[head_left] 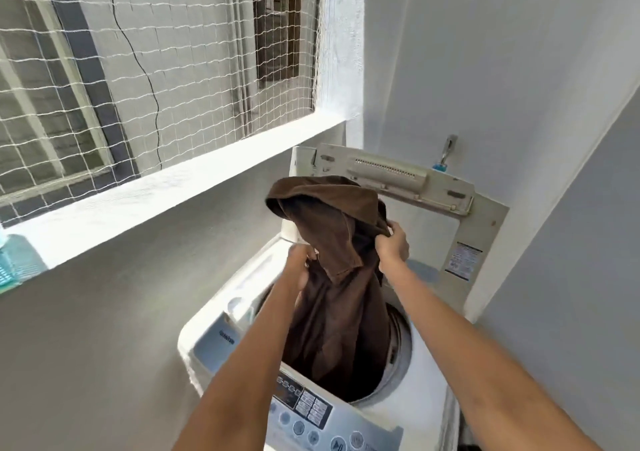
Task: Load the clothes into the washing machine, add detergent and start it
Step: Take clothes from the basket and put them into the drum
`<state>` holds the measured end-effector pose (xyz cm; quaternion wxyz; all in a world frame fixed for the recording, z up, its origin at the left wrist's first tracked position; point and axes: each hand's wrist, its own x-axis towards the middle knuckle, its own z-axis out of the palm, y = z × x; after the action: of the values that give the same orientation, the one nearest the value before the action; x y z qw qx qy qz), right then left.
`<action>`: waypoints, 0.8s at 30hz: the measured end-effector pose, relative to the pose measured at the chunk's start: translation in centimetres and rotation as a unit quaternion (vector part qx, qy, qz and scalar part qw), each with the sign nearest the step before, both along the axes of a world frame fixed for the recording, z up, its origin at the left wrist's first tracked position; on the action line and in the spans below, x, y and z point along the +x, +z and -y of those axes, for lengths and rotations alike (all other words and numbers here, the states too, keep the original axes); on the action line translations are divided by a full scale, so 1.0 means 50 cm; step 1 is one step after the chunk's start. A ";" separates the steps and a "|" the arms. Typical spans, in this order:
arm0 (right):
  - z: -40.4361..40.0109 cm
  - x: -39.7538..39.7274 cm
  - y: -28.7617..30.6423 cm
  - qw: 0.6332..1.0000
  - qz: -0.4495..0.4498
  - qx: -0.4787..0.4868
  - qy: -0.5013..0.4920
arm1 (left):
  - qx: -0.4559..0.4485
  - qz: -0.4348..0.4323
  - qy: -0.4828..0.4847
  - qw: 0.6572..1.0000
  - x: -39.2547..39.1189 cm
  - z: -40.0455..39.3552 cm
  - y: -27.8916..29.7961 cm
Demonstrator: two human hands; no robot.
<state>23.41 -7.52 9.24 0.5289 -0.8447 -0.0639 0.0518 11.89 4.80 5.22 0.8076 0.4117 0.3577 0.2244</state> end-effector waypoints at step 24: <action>0.119 -0.001 -0.128 0.934 0.116 -0.284 0.184 | 0.527 -0.352 -0.015 0.774 -0.079 0.021 -0.111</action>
<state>23.34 -13.44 2.84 0.2371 -0.9333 -0.2615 0.0658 7.96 3.73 -0.32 0.2853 0.8283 0.4363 0.2053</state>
